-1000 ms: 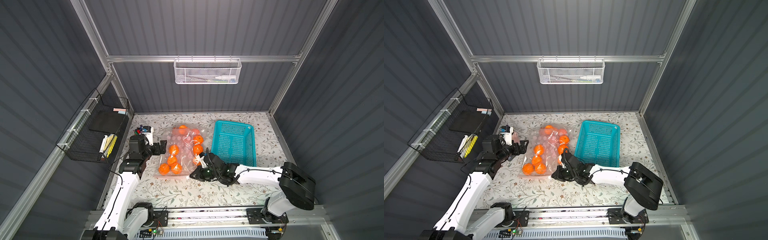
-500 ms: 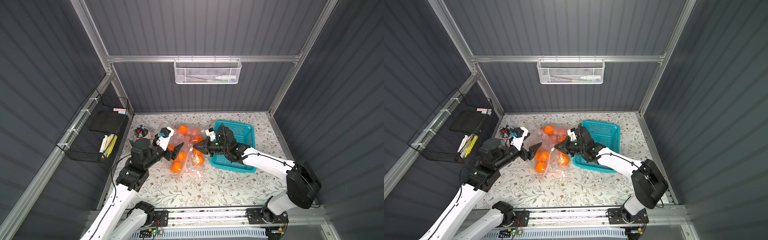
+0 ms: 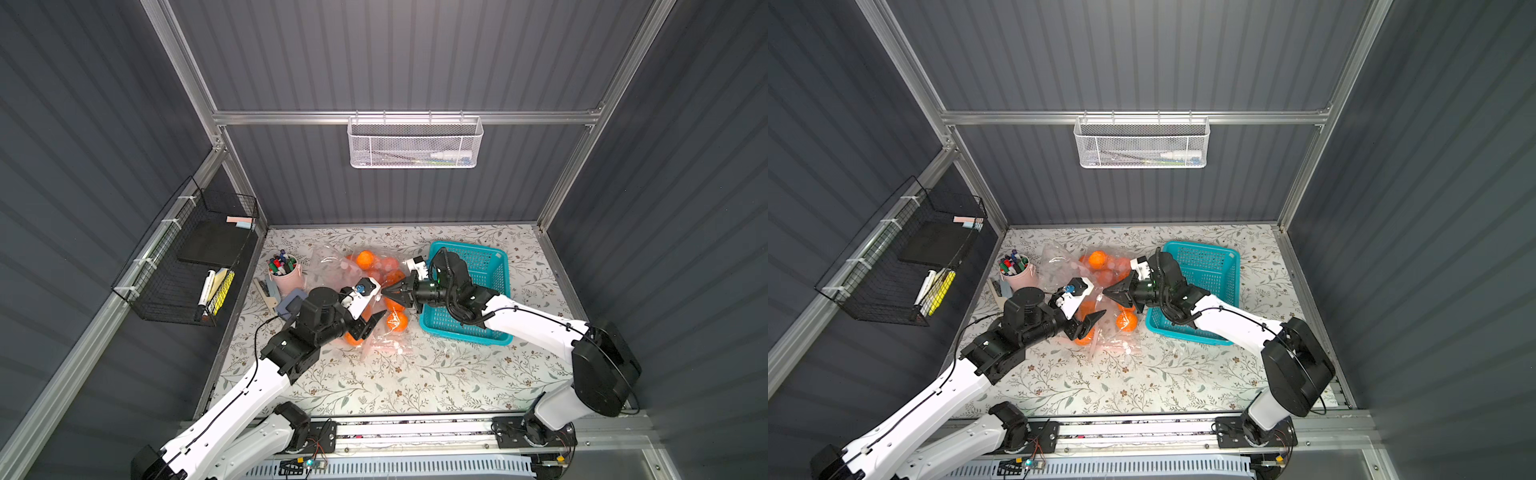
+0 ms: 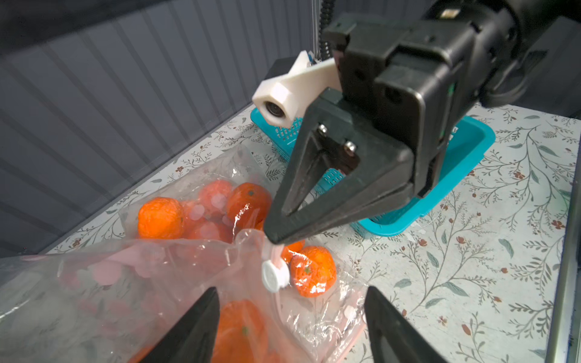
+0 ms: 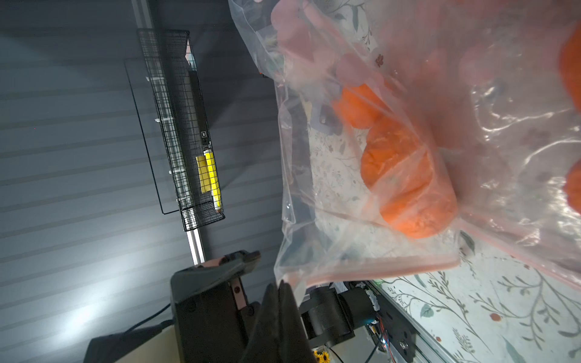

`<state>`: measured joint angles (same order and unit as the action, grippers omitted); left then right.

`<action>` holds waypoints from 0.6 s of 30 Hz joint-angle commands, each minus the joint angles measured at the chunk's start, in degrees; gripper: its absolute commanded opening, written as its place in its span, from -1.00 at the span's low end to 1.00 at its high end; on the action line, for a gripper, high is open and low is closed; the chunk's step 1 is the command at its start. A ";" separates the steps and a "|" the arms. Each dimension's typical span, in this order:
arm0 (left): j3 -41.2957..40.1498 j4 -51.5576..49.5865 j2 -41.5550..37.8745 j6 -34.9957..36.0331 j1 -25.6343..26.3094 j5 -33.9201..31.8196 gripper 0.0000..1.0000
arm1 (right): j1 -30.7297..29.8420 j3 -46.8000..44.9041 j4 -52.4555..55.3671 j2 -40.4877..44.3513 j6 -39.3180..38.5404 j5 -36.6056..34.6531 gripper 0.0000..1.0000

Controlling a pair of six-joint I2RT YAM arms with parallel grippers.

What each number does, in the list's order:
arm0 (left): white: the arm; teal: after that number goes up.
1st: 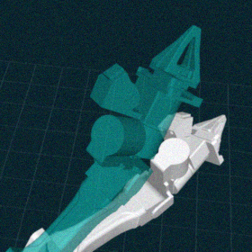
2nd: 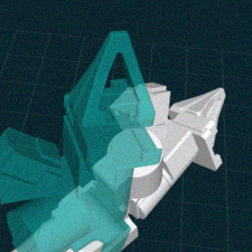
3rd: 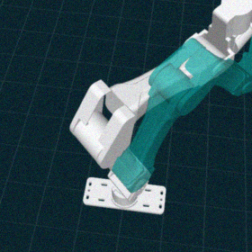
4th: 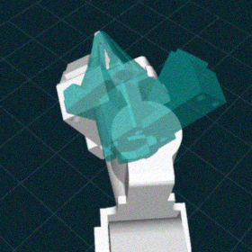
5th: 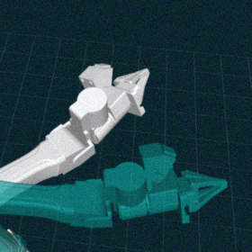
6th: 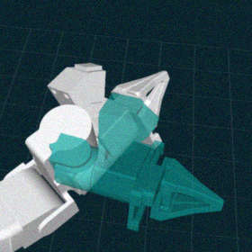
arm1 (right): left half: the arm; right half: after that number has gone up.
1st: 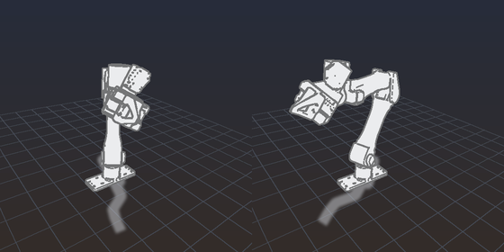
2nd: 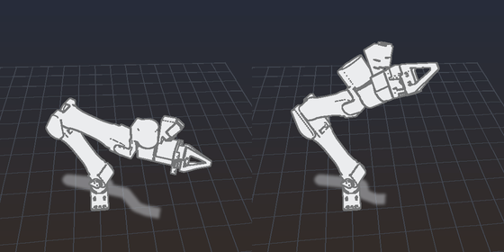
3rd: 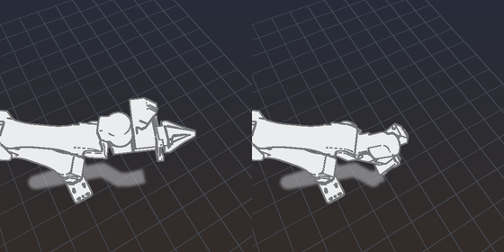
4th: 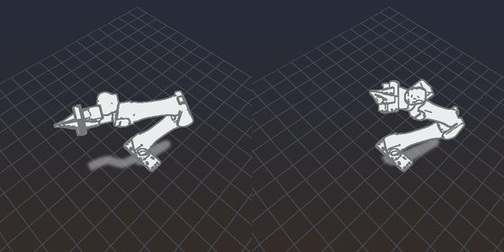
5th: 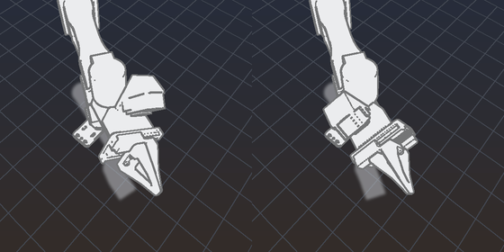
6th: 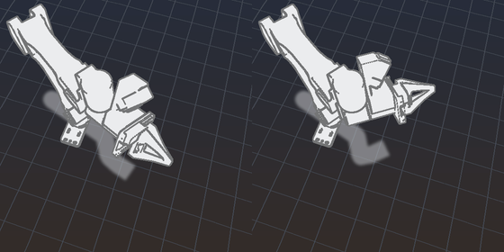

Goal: Open the zip-top bag and take out the orange
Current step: Unzip the zipper on the zipper food storage bag.

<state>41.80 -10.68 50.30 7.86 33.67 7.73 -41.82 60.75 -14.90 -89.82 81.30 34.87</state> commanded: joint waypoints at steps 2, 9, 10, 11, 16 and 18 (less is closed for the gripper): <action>-1.64 2.18 0.55 -3.83 1.95 -7.66 0.41 | -0.03 -0.69 -3.77 -1.33 3.52 1.31 -1.00; -2.16 6.08 1.99 -6.12 2.31 -12.20 0.26 | -0.47 -0.98 -4.81 -1.87 4.21 1.19 -1.00; -2.14 6.27 2.15 -5.71 2.32 -12.30 0.24 | -0.57 -1.15 -5.23 -1.97 4.53 1.19 -1.00; -1.92 6.21 2.45 -5.05 2.29 -12.25 0.23 | -0.75 -1.25 -5.80 -2.15 4.80 1.21 -1.00; -2.11 6.35 2.69 -3.91 2.30 -12.51 0.03 | -1.29 -1.52 -7.09 -2.90 5.61 1.26 -1.00; -2.24 6.28 2.80 -3.69 2.35 -12.12 -0.07 | -1.40 -1.77 -7.82 -2.98 6.03 1.35 -1.00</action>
<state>40.38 -5.80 52.86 3.64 35.59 -3.95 -42.89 59.83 -20.01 -92.01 84.68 35.62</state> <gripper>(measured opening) 0.477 0.047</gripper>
